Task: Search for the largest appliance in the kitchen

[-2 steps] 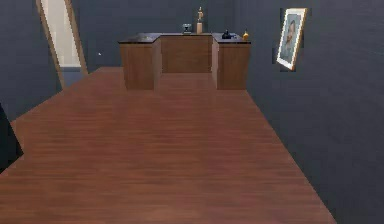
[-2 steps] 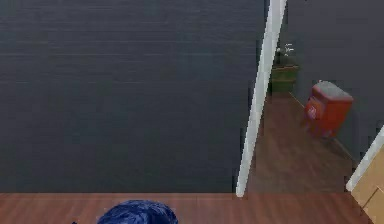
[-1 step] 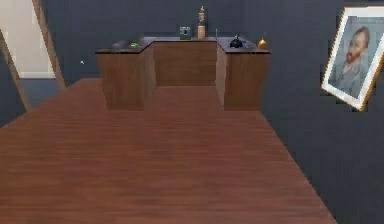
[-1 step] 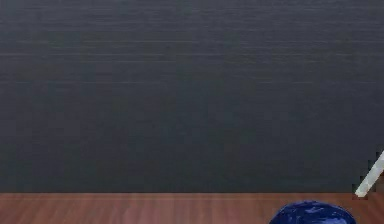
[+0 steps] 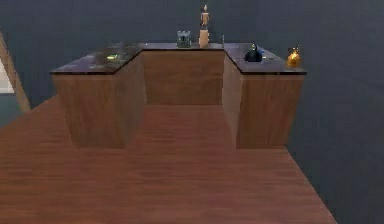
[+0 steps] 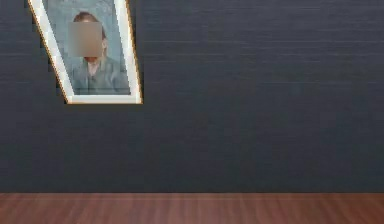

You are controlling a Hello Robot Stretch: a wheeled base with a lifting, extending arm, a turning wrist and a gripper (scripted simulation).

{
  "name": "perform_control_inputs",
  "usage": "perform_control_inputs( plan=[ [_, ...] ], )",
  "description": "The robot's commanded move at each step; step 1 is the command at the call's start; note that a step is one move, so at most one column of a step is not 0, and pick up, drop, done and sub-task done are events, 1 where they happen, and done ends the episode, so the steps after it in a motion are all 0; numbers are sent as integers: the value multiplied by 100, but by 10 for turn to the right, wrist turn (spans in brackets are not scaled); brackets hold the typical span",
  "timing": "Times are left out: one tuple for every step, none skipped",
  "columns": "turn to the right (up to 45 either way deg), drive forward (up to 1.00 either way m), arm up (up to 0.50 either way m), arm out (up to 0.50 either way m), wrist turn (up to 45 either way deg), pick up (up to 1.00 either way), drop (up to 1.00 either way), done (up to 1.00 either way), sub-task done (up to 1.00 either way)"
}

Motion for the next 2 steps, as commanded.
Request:
perform_control_inputs(
  plan=[
    [0, 100, 0, 0, 0, 0, 0, 0, 0],
    [30, 0, 0, 0, 0, 0, 0, 0, 0]
  ],
)
